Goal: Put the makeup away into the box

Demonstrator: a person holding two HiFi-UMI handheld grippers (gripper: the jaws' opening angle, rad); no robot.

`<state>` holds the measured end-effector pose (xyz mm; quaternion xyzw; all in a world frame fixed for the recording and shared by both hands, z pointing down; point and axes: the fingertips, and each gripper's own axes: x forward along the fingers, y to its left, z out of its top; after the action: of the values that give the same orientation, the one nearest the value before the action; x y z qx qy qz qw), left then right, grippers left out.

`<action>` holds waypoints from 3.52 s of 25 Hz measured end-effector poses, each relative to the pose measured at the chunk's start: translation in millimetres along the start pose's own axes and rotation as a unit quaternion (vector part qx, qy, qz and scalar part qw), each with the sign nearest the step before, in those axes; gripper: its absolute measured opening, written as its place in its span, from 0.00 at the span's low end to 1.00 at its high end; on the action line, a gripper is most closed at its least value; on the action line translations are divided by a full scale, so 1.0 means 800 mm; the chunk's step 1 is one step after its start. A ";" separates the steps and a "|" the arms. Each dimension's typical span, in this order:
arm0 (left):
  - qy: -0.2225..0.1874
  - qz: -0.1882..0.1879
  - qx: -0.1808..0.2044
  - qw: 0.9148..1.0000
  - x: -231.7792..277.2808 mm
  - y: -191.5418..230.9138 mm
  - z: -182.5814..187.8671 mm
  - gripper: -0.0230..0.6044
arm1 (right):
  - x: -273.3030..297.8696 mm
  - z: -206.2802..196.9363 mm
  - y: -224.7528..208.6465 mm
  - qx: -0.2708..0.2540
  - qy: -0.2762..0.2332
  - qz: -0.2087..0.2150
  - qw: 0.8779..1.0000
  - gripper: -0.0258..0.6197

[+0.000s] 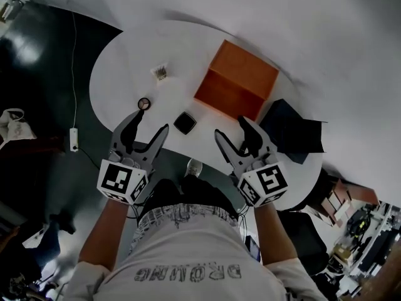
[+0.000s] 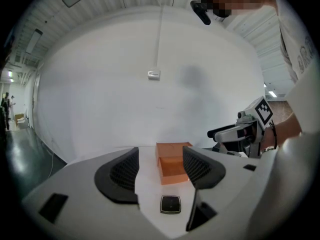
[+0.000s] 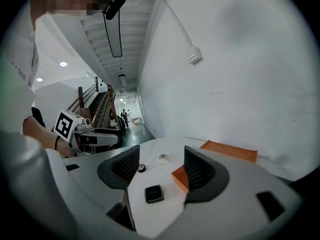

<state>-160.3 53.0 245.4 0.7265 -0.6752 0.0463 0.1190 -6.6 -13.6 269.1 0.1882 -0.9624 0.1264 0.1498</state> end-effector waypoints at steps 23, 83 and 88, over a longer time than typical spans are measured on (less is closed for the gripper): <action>0.089 -0.066 -0.001 0.994 0.071 0.132 -0.108 0.50 | 0.109 -0.017 -0.004 0.035 0.054 -0.068 0.996 0.47; 0.242 -0.115 0.076 0.960 0.094 0.171 -0.281 0.43 | 0.141 -0.105 0.010 0.096 0.105 -0.130 0.981 0.47; 0.237 -0.119 0.078 0.961 0.095 0.172 -0.272 0.42 | 0.143 -0.097 0.008 0.094 0.100 -0.135 0.981 0.47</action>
<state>-270.0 21.9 488.4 0.7769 -0.5307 0.2547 0.2232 -91.6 -21.9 378.3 0.3155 -0.8922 0.2132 0.2428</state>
